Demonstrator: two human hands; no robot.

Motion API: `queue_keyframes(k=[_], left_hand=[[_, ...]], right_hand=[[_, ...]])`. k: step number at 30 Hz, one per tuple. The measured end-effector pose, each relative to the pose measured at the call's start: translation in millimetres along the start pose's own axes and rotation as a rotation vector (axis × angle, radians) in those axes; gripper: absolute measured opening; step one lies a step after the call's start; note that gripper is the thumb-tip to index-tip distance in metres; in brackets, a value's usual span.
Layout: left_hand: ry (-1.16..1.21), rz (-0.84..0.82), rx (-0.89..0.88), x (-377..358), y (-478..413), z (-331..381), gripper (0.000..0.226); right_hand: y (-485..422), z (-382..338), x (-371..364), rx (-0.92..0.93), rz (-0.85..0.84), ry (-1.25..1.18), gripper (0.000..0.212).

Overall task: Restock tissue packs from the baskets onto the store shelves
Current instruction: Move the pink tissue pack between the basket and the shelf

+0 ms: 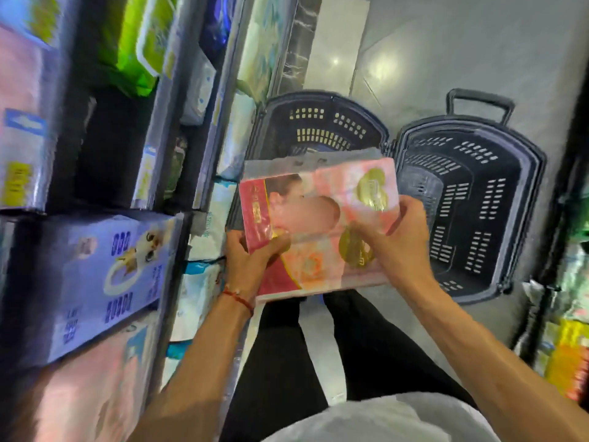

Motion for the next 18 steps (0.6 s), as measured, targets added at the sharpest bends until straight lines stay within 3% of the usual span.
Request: queue_keyframes(k=[5,12,18], left_hand=[[0.236,0.058,0.051,0.2,68.9,10.1,0.086],[0.473,-0.095,0.075,8.5,135.7,31.8,0.067],[0.557,-0.04,-0.017,28.7,183.7,19.9,0.07]], right_hand=[[28.7,-25.8,49.3,0.09,-0.053,0.065,0.075],[69.0,-46.3,89.3,0.206,-0.204,-0.014,0.066],[107.8,-51.7,96.9,0.317,-0.344,-0.002,0.061]])
Point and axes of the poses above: each hand's wrist, its own y-axis away from the middle knuckle, its own x-axis out of the back of the hand, z = x × y, the point moved 3 cm from there along -y, towards the middle knuckle, and after that the axes turned 9 degrees about -x, right-handed, at the moved point
